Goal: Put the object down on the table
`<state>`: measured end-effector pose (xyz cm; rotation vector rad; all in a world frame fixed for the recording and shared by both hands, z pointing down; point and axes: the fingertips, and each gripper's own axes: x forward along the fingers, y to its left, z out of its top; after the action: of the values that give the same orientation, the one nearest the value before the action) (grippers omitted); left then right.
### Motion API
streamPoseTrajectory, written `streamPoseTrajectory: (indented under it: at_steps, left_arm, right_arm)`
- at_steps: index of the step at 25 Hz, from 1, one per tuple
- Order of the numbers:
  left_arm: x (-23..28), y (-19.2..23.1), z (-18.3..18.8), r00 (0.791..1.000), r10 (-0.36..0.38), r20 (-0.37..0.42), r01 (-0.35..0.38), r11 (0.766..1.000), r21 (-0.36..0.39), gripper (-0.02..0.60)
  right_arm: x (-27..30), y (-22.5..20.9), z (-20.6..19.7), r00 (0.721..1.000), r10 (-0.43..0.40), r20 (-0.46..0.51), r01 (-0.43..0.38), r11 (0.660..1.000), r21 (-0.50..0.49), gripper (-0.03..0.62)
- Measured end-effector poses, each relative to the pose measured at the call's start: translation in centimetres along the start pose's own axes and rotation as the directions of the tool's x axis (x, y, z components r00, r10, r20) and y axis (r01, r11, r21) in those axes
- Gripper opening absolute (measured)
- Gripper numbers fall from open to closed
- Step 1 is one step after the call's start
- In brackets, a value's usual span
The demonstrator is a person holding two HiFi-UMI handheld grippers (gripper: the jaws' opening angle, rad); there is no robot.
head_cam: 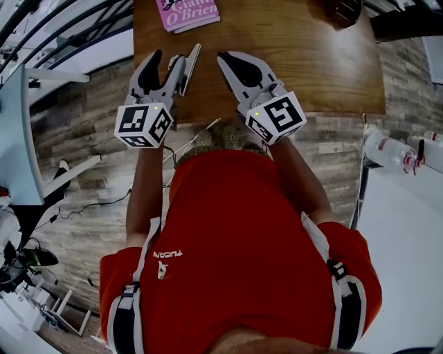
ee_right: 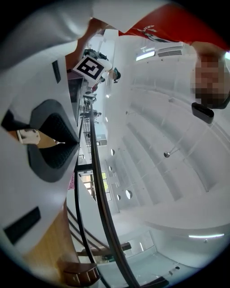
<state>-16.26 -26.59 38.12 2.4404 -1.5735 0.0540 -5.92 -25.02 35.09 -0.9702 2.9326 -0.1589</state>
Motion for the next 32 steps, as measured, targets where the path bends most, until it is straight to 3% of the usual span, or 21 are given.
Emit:
streamPoseTrajectory:
  at_steps: [5,11,21,32]
  left_arm:
    - [-2.4,-2.2,3.3,0.992,-0.045,0.116,0.044,0.999,0.011,0.110]
    - [-4.5,-3.9,5.3,0.980,-0.069,0.187,0.066,0.998,0.020,0.016]
    - [-5.8,-6.8,6.6,0.962,-0.142,0.233,0.134,0.990,0.051,0.009]
    - [-6.0,-6.8,6.5,0.960,-0.143,0.243,0.140,0.990,0.028,0.009]
  right_arm:
    - [-0.3,1.8,2.3,0.997,0.050,0.058,-0.050,0.999,0.007,0.025]
    - [-1.2,3.7,3.7,0.991,0.097,0.096,-0.097,0.995,0.003,0.025]
    - [-2.5,5.3,4.9,0.981,0.130,0.143,-0.134,0.991,0.022,0.025]
    - [-2.7,5.5,5.1,0.982,0.133,0.135,-0.132,0.991,-0.015,0.025]
